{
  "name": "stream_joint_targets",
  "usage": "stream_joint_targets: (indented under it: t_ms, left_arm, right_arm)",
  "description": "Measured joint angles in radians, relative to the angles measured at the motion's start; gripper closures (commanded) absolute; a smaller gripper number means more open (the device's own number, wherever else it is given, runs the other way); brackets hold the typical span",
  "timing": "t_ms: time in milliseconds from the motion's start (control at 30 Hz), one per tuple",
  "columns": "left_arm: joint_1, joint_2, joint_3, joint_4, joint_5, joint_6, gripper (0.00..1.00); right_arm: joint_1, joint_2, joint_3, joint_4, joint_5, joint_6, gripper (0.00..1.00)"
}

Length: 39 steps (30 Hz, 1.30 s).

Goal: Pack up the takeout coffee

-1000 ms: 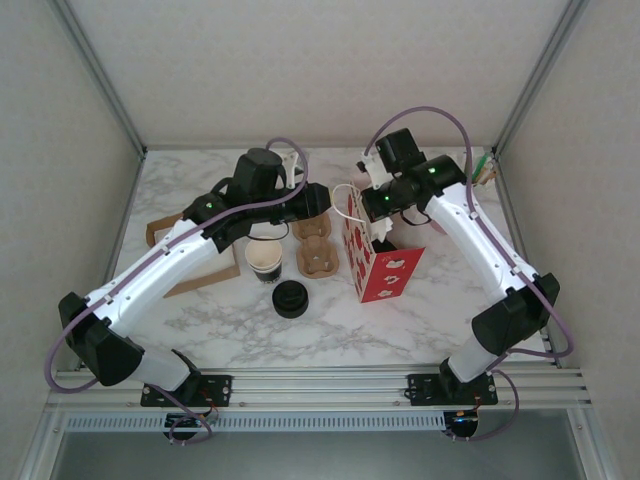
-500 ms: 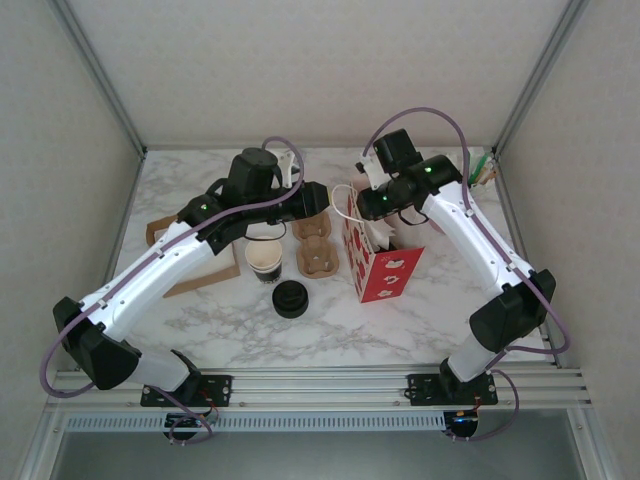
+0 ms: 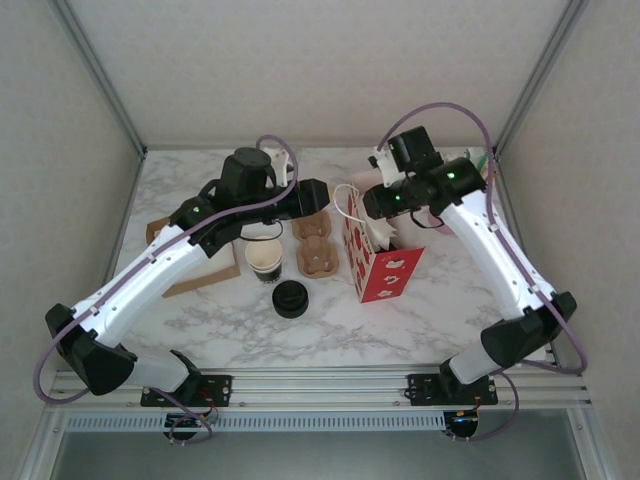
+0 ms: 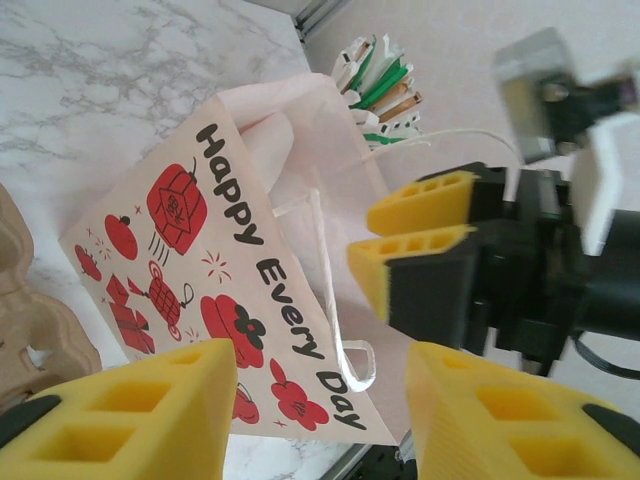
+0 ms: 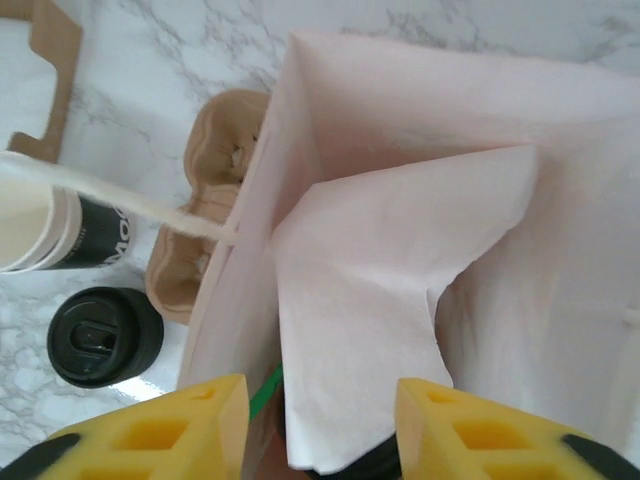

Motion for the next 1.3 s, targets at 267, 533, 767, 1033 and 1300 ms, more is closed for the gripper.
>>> stream_joint_targets:
  t_ms: [267, 533, 767, 1033, 1300]
  left_arm:
    - [0.0, -0.026, 0.0, 0.0, -0.043, 0.005, 0.24]
    - [-0.001, -0.113, 0.0, 0.002, -0.11, 0.016, 0.09]
    - [-0.003, -0.214, -0.039, 0.051, -0.188, 0.022, 0.0]
    - [-0.003, -0.354, -0.15, 0.072, -0.326, 0.024, 0.0]
    - [-0.003, -0.499, -0.272, 0.075, -0.47, 0.022, 0.0]
  right_arm:
    - [0.0, -0.127, 0.001, 0.002, -0.04, 0.037, 0.19]
    - [0.0, -0.264, -0.035, 0.04, -0.124, 0.078, 0.01]
    - [0.0, -0.38, -0.103, 0.092, -0.182, 0.105, 0.01]
    - [0.0, -0.529, -0.24, 0.161, -0.192, 0.134, 0.01]
    - [0.0, -0.681, -0.404, 0.217, -0.183, 0.165, 0.01]
